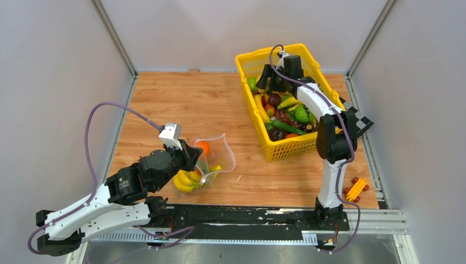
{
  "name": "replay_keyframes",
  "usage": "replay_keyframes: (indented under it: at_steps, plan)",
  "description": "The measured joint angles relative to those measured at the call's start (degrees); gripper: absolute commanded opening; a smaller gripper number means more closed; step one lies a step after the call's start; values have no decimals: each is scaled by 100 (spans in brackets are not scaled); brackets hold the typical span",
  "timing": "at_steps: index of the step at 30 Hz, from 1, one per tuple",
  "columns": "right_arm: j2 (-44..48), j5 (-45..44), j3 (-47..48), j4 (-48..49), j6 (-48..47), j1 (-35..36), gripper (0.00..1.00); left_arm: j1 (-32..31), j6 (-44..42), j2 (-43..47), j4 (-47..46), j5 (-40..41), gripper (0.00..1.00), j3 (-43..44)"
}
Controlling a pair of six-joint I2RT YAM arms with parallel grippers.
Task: Place the food in the zip-top bag and seal the zipper
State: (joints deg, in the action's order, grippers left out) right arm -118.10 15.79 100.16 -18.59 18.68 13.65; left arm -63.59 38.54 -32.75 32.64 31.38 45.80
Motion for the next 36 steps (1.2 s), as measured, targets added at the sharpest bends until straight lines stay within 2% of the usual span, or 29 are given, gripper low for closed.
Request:
replay_keyframes:
  at_steps: [4, 12, 29, 36]
  plan:
    - [20, 199, -31, 37, -103, -24, 57, 0, 13, 2, -2, -4, 0, 0]
    - [844, 282, -994, 286, -286, -35, 48, 0, 37, 57, -7, -24, 0, -7]
    - [3786, 345, -3464, 914, -424, -146, 48, 0, 98, -273, -293, -380, 0, -131]
    - [4942, 802, -4052, 1349, -129, -149, 48, 0, 83, -299, -483, -503, 0, -192]
